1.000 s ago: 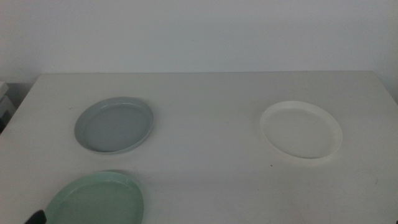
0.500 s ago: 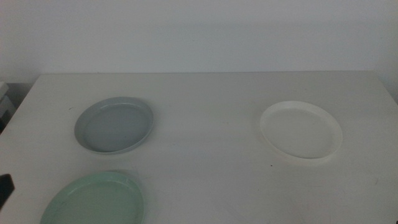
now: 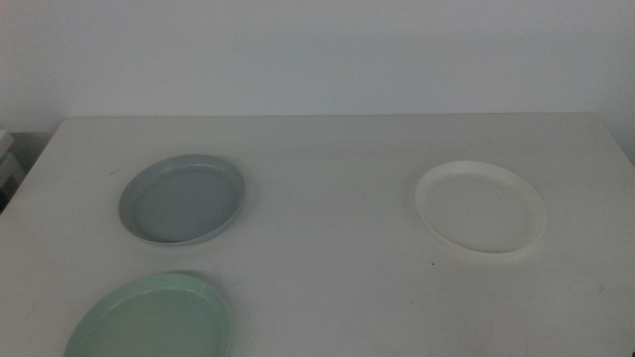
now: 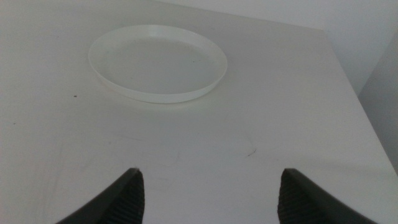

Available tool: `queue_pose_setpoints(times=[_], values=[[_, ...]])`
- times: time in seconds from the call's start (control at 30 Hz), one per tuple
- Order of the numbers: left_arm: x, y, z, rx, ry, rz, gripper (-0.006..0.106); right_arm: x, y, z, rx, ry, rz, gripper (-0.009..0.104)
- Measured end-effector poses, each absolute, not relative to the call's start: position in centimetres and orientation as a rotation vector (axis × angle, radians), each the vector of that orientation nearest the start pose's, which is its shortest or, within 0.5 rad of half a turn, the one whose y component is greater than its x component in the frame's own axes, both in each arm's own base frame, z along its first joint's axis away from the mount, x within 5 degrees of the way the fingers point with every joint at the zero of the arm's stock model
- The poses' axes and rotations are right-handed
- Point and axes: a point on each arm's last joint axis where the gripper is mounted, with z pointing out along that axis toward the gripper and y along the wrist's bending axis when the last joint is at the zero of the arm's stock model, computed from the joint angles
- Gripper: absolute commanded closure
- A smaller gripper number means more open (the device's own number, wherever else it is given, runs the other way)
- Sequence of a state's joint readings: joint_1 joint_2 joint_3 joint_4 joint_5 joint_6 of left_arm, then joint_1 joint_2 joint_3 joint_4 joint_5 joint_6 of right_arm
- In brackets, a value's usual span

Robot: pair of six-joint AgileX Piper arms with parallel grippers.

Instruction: Stack the three bowls on top of each other.

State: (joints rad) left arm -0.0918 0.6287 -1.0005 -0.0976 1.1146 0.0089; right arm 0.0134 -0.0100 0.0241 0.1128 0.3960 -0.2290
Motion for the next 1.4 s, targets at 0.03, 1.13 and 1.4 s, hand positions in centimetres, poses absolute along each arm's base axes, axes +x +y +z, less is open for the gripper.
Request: queue_pose_setpoints(times=[0.03, 1.13, 1.4], values=[[8.4, -1.6, 40.0, 0.115, 2.246, -0.165, -0.005, 5.2, 0.5, 17.0, -0.16, 1.884, -0.035, 0.04], [19.9, 0.4, 34.0, 0.143, 2.78, -0.028, -0.005, 5.2, 0.5, 17.0, -0.16, 1.884, -0.035, 0.04], [21.8, 2.8, 29.9, 0.114, 2.906, -0.168, -0.005, 5.2, 0.5, 17.0, -0.16, 1.884, -0.035, 0.04]])
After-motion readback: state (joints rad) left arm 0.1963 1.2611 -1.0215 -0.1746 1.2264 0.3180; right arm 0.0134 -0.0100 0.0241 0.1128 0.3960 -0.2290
